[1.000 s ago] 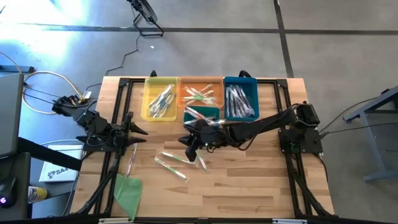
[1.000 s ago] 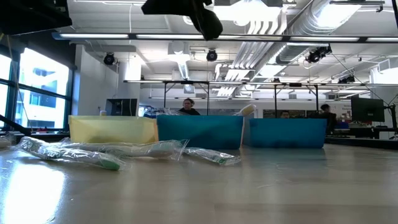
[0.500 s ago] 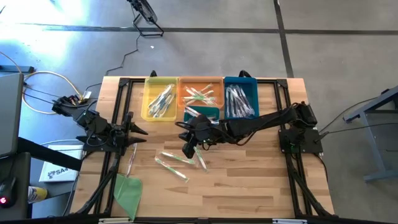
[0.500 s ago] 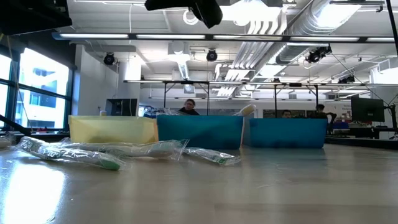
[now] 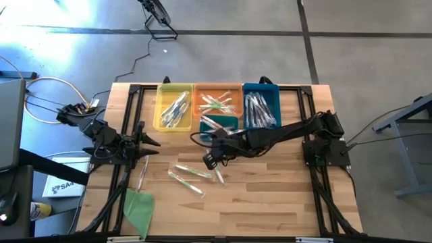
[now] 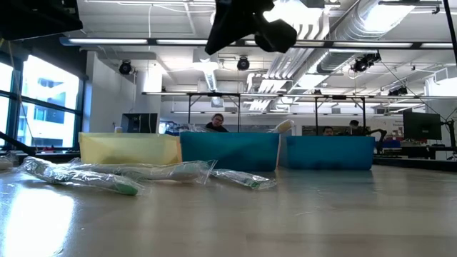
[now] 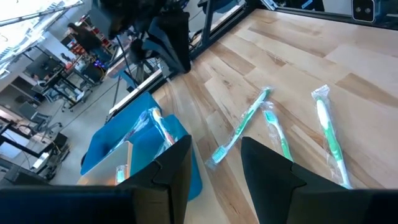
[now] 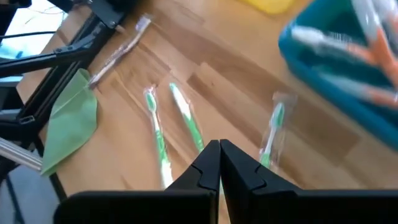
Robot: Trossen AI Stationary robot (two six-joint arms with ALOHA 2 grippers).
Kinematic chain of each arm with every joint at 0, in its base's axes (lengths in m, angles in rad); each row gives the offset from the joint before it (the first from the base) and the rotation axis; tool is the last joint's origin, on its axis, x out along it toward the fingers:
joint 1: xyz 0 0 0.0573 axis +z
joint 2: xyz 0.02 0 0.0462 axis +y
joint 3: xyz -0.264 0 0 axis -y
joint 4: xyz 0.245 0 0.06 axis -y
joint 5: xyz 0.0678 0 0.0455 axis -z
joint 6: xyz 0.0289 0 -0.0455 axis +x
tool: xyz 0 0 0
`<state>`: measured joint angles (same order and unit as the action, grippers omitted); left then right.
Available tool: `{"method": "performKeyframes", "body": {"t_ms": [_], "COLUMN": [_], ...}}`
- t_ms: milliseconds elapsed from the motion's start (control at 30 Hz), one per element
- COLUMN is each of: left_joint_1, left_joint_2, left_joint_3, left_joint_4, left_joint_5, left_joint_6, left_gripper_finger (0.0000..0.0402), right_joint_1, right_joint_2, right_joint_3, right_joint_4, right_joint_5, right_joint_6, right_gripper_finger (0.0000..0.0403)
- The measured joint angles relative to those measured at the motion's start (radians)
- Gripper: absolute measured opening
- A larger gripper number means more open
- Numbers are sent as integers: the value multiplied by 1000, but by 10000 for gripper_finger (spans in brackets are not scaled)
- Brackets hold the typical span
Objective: Pick & Place Toothbrushes
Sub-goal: Put the green toothbrush into the orange bin
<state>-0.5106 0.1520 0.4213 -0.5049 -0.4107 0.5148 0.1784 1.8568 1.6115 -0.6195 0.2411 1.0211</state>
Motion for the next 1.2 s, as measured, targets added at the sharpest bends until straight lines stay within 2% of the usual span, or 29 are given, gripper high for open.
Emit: {"method": "performKeyframes", "body": {"t_ms": [167, 500, 600, 867, 1200], "left_joint_1": [0, 0, 0, 0, 0], "left_joint_2": [0, 0, 0, 1, 1], "left_joint_3": [0, 0, 0, 0, 0], "left_joint_4": [0, 0, 0, 0, -19], "left_joint_5": [0, 0, 7, 9, 10], "left_joint_6": [0, -24, -27, -34, -60], "left_gripper_finger": [134, 134, 134, 134, 134], "right_joint_1": [11, 22, 25, 25, 24], "right_joint_2": [16, 87, 106, 149, 202], "right_joint_3": [-1, -4, 0, -4, -3], "right_joint_4": [0, 40, 58, 44, 16], "right_joint_5": [-16, -105, -109, -84, -46], "right_joint_6": [77, 75, 76, 104, 172], "right_gripper_finger": [3, 6, 25, 116, 130]}}
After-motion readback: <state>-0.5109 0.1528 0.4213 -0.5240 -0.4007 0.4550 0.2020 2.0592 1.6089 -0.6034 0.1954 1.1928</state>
